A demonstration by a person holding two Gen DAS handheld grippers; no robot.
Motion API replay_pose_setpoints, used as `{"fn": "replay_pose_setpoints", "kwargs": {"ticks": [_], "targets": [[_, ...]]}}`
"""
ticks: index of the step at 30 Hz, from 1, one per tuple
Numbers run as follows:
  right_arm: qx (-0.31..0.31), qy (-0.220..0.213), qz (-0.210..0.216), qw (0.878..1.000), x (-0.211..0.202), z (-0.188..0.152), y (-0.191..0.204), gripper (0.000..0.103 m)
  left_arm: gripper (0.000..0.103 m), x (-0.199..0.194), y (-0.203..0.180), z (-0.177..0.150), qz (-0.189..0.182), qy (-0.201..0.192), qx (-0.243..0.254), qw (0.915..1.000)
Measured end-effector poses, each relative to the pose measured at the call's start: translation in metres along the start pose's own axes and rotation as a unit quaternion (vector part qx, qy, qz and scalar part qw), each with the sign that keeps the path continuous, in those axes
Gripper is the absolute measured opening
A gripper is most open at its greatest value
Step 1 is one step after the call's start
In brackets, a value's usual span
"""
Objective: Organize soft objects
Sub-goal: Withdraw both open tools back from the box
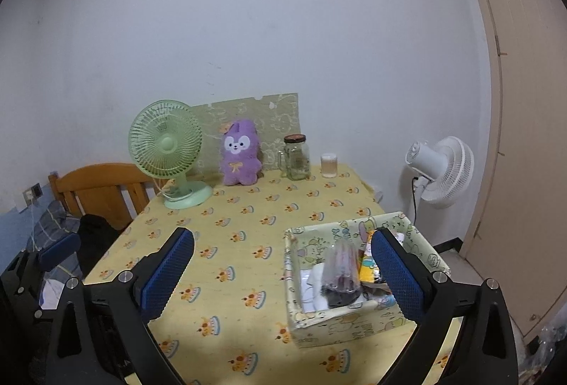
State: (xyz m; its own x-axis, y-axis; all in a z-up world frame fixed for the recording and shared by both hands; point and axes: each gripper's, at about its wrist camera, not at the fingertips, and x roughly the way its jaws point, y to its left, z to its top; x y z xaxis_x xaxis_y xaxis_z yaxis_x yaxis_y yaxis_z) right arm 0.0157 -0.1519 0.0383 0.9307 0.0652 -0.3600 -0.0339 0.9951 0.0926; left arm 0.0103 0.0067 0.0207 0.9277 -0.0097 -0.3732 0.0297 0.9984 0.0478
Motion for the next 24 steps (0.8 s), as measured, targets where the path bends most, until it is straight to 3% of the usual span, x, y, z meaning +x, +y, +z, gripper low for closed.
{"fn": "replay_pose_setpoints", "kwargs": {"ticks": [11,24], "targets": [[-0.006,-0.002,0.010,1.000,0.000,0.000,0.002,0.102,0.103,-0.006,0.013,-0.005,0.024,-0.008,-0.022,0.9994],[-0.004,0.006,0.009,1.000,0.003,-0.004,0.001,0.102,0.103,-0.005,0.024,-0.006,0.024,-0.002,-0.043,0.9988]]}}
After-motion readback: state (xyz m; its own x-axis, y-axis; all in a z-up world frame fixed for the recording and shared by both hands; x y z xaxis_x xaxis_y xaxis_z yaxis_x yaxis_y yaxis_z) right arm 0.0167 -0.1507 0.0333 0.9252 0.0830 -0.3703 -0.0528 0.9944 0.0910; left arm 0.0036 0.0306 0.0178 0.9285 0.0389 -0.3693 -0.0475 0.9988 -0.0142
